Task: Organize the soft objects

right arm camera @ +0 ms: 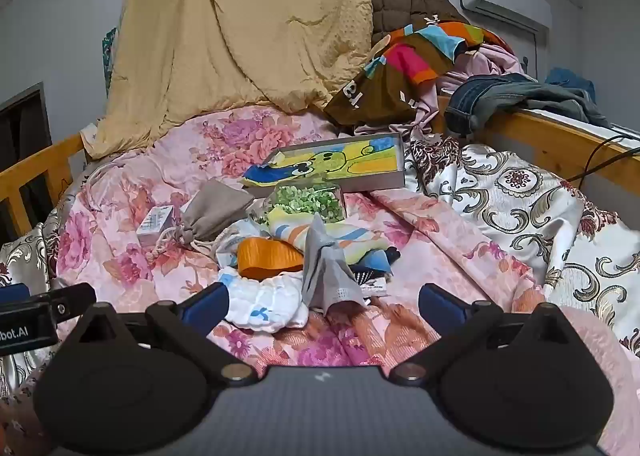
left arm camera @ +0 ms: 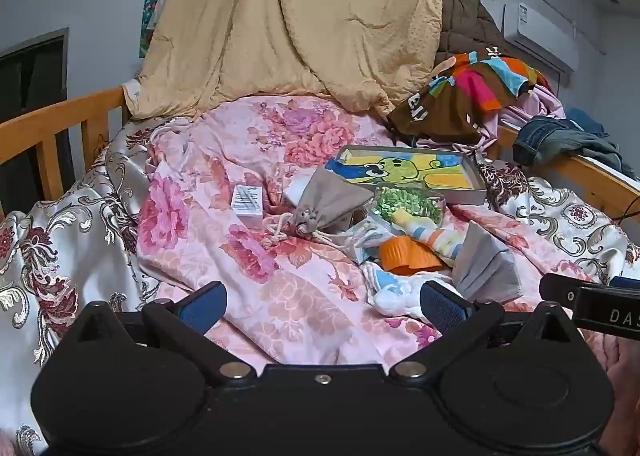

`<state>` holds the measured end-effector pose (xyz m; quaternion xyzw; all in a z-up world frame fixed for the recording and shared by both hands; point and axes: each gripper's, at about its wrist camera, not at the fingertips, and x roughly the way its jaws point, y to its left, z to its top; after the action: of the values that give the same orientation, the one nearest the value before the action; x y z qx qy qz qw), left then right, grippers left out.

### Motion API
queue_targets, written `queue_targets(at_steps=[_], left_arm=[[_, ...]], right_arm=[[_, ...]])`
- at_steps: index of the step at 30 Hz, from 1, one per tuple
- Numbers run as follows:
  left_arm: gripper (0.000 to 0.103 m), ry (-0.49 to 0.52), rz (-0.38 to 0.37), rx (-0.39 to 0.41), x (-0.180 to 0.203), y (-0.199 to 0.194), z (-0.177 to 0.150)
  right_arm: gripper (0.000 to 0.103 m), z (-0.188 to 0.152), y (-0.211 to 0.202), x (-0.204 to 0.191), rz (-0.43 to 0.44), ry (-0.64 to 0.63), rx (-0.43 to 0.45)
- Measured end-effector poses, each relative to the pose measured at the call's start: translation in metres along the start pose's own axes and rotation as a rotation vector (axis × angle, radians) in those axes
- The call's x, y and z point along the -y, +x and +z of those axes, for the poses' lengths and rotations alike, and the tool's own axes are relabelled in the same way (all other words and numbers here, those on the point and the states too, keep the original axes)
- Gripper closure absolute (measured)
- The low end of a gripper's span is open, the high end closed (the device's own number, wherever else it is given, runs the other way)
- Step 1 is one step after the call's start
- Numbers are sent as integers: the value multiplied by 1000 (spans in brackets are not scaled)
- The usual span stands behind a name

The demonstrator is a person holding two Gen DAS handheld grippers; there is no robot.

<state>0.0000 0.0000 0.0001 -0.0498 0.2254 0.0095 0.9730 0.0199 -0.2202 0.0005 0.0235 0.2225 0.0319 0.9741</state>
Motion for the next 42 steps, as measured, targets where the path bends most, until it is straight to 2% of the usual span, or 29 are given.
queue_targets(at_steps=[7, 11, 42], left_arm=[[1, 14, -28, 2, 5, -1, 0], [1, -12, -19, 2, 1, -2, 3], [1, 0, -14, 0, 0, 1, -1]], right_arm=[[0, 0, 1, -1, -3, -3, -9], [0, 0, 1, -1, -4, -1, -9], [0, 0, 3, 0, -6, -3, -18]])
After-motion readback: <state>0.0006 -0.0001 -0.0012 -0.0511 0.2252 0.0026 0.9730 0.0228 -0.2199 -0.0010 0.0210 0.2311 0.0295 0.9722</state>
